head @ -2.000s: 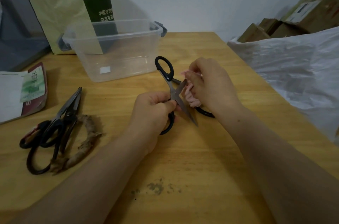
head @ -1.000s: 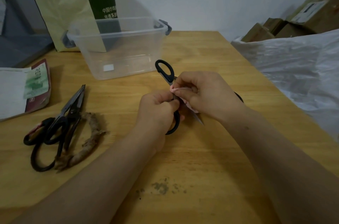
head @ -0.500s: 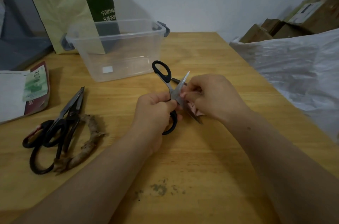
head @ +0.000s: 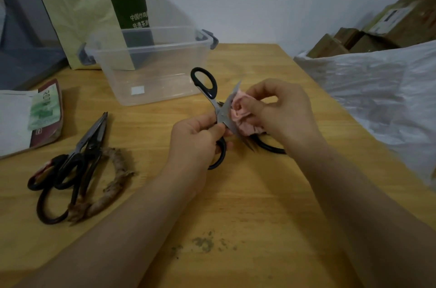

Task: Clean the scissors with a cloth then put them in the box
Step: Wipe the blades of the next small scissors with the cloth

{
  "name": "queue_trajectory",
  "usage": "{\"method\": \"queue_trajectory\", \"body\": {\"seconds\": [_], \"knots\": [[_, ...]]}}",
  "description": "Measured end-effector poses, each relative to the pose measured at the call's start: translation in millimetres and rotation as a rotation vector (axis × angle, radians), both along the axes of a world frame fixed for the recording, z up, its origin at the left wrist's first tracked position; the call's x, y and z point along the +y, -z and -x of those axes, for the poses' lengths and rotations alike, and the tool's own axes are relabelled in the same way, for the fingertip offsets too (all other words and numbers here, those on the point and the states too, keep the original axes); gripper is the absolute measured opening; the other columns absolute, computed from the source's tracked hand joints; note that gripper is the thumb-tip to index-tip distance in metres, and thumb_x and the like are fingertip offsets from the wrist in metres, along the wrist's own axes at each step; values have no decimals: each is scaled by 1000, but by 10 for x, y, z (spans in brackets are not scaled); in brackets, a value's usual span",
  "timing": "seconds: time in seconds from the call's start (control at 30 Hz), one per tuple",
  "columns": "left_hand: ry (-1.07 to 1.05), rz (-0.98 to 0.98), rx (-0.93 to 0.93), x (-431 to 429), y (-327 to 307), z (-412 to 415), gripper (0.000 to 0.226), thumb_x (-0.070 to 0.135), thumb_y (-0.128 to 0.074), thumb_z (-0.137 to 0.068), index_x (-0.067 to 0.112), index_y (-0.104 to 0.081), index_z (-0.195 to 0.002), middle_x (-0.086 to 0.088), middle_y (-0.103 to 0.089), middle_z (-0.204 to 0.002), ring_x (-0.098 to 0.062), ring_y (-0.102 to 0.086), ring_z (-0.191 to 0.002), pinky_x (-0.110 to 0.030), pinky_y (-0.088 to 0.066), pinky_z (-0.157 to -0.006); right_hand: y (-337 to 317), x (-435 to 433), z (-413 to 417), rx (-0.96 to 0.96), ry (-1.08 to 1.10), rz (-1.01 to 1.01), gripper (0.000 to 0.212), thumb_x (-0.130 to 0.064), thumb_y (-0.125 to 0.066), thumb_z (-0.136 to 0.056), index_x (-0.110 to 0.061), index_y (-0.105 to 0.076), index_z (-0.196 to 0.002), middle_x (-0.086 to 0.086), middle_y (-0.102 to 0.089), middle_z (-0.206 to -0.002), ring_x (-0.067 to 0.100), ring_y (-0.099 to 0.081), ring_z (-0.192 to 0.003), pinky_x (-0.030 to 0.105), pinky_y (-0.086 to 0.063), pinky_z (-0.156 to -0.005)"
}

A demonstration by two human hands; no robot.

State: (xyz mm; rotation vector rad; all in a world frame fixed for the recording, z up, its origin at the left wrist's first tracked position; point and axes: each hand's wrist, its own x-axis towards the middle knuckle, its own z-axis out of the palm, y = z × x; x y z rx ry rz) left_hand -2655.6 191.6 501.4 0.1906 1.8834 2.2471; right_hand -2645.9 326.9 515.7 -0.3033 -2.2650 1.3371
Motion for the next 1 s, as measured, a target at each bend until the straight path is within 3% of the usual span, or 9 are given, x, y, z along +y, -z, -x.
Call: {"method": "queue_trajectory", "body": {"seconds": [0.07,0.2,0.37,0.5,0.67,0.77,0.83,0.93,1.0], "knots": [[-16,3,14,-5,19,18,27,-5,-54,-89,17,-69,-83,-8,-70,-72,-18,-63,-66,-29,-57,-68,-39,-46,-18,13,-71,297,3,-14,-71,-84,-13,-69,-81,5,-72,-81,24,-70,-75,39,-60,-72],[-8,-8,74,-4,22,11,30,-5,-57,-88,20,-70,-83,-9,-73,-78,-20,-66,-72,-31,-57,-76,-70,-94,-37,-103,-202,629,16,-5,-66,-81,5,-70,-92,12,-73,-85,25,-72,-80,31,-59,-75],[-20,24,175,2,32,2,31,-7,-58,-86,22,-69,-84,-6,-71,-71,-21,-64,-71,-40,-56,-79,-10,-75,-11,-111,-180,636,31,-4,-77,-72,3,-67,-101,19,-72,-92,25,-71,-73,36,-61,-68],[-16,45,207,5,60,2,28,-6,-59,-86,19,-69,-93,-6,-72,-74,-24,-66,-76,-39,-56,-78,-23,-47,-23,-146,-214,661,31,-4,-75,-75,0,-69,-105,12,-72,-80,6,-62,-46,14,-43,-39],[-8,70,257,-5,70,-3,34,-5,-59,-87,28,-69,-85,-9,-73,-76,-23,-65,-73,-35,-57,-74,13,-77,-4,-189,-212,677,11,-10,-70,-82,0,-69,-88,0,-64,-52,1,-52,-37,12,-38,-37],[21,55,268,20,55,-12,28,-4,-58,-88,20,-71,-92,-12,-73,-80,-22,-66,-75,-29,-56,-71,43,-94,60,-137,-133,756,15,-15,-74,-80,0,-70,-80,4,-64,-55,11,-51,-45,21,-43,-49],[41,36,257,51,45,-21,25,-4,-58,-88,15,-71,-97,-10,-74,-80,-18,-68,-76,-22,-56,-68,33,-66,85,-100,-78,785,15,-16,-73,-80,-4,-69,-73,1,-60,-50,10,-41,-44,21,-38,-44],[48,20,242,69,49,-41,34,-5,-59,-87,27,-69,-83,3,-74,-72,-12,-68,-73,-21,-56,-66,-6,21,73,-57,-51,860,15,-17,-69,-83,-6,-68,-74,-2,-60,-47,8,-36,-39,21,-31,-43],[37,17,246,44,54,-43,34,-6,-58,-87,26,-67,-81,5,-74,-74,-11,-70,-74,-20,-56,-66,20,45,83,-78,-109,811,17,-18,-74,-77,-2,-71,-81,4,-65,-58,11,-43,-46,25,-38,-48]]}}
